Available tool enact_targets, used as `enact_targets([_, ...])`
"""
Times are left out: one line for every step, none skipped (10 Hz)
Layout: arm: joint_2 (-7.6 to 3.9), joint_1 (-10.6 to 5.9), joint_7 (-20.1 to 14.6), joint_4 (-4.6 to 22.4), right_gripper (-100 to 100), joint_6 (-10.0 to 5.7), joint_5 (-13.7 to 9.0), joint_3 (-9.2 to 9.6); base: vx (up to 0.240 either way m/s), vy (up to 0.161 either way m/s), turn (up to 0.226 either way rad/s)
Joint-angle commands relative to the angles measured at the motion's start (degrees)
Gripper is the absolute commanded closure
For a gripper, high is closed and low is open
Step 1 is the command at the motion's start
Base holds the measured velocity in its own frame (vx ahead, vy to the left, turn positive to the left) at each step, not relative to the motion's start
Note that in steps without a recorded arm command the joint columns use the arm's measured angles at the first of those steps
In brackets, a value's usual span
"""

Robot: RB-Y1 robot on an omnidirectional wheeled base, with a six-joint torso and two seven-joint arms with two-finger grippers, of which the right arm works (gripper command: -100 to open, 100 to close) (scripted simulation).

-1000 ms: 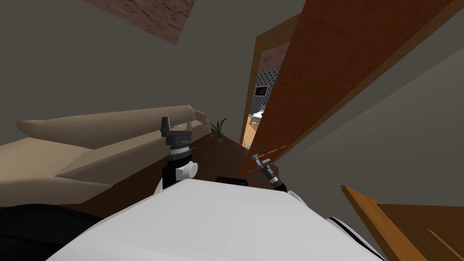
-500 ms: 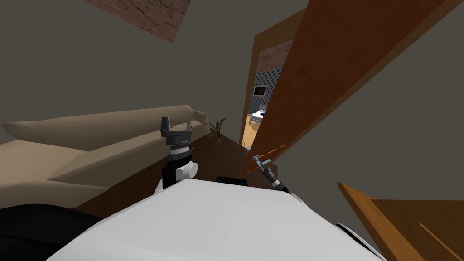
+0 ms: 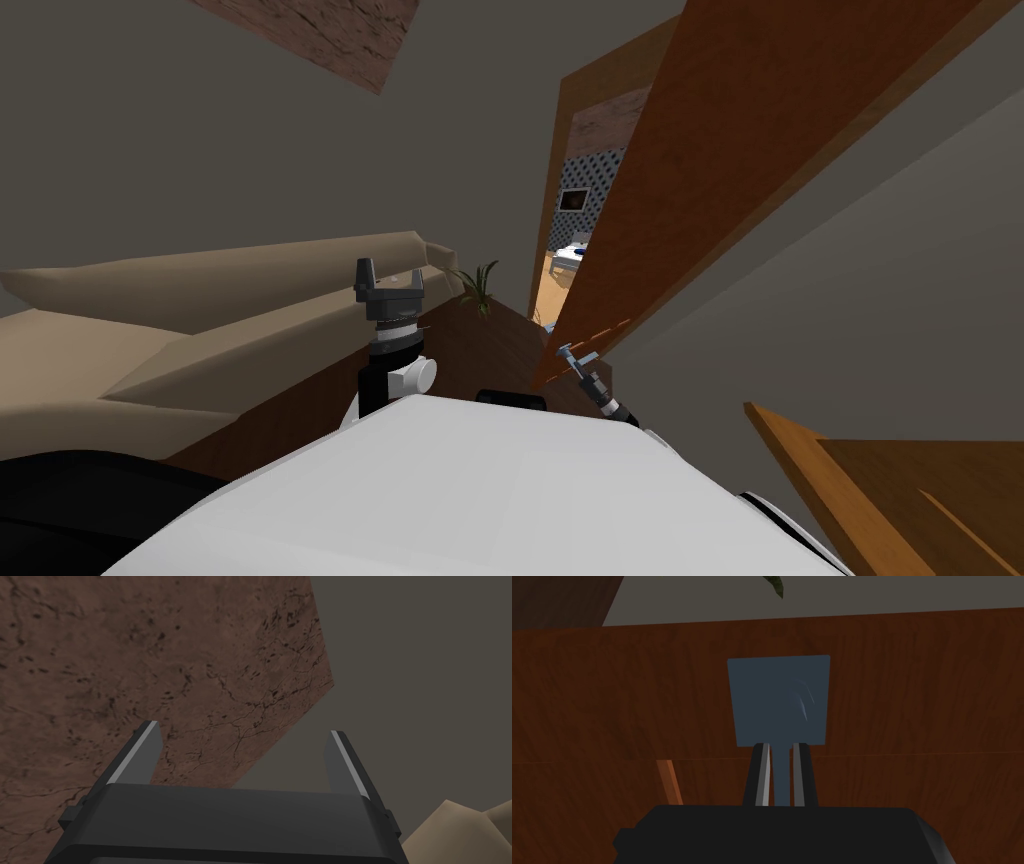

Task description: Pull the door open

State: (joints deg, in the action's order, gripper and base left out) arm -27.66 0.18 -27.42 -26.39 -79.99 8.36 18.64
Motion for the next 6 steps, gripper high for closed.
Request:
enact_targets([0.32, 0.08, -0.03, 1.33, 100, -2.40, 0.83, 0.85, 0.002, -0.012, -0.045])
enact_targets([0.10, 0.27, -0.10, 1.67, 100, -3.29, 1.13, 1.09, 0.005, -0.024, -0.042])
enact_targets([0.10, 0.27, -0.10, 1.67, 100, -3.29, 1.13, 1.09, 0.000, -0.022, -0.009])
enact_targets([0.10, 0.27, -0.10, 1.67, 100, -3.29, 1.13, 1.09, -0.005, -0.008, 0.010])
enact_targets([-0.13, 0.47, -0.16, 2.00, 100, -4.17, 1.43, 1.32, 0.000, -0.009, -0.018])
enact_targets([-0.37, 0.67, -0.23, 2.32, 100, -4.98, 1.71, 1.53, 0.007, -0.021, -0.036])
